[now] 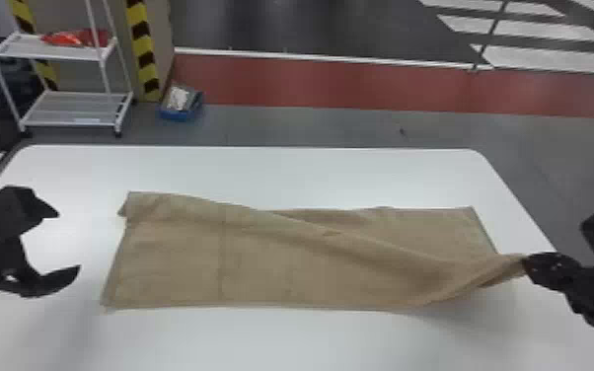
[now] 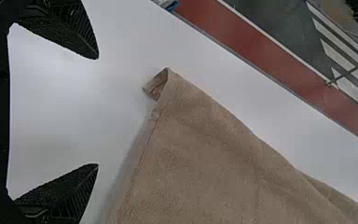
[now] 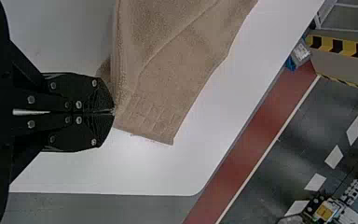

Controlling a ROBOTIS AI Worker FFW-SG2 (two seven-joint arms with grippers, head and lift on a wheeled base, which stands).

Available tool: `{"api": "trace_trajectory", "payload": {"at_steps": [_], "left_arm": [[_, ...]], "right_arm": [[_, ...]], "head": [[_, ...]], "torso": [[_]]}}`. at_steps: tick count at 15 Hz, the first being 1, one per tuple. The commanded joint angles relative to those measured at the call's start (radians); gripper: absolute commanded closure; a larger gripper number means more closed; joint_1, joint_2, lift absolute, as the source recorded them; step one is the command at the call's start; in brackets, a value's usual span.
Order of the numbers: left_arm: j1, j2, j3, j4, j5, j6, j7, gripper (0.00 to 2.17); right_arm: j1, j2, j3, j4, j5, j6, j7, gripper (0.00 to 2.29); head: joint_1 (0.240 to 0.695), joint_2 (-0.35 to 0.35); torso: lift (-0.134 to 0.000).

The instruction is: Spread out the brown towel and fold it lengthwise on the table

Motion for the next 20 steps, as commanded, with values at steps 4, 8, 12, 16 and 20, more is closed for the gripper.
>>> {"api": "trace_trajectory", "payload": {"at_steps": [4,8,12,16,20], "left_arm": [[0.156,0.029,0.061,-0.135,0.0,0.076,-0.09,0.24],[0.135,0.016,0.048,-0.168,0.02,0.165,-0.196,0.26],[0.097,0.006,-0.013,-0.188,0.018,0.217,-0.219,0.27],[0.021,-0.011,-0.087,-0.105,0.0,0.211,-0.222,0.36],[0.005,-0.016,-0.102,-0.072,-0.017,0.202,-0.225,0.45]], "right_arm": [[0.009,-0.01,-0.002,0.005,0.0,0.006,0.005,1.56],[0.007,-0.013,-0.007,0.021,0.0,0.009,0.005,1.56],[0.006,-0.012,-0.008,0.04,0.0,0.009,0.005,1.56],[0.01,-0.009,-0.014,0.037,0.002,0.009,0.005,1.56],[0.015,-0.007,-0.017,0.034,0.0,0.009,0.005,1.56]], "head": [[0.695,-0.135],[0.695,-0.154],[0.695,-0.188],[0.695,-0.219],[0.695,-0.223]], "torso": [[-0.124],[-0.124],[-0.124],[-0.124],[-0.124]]}}
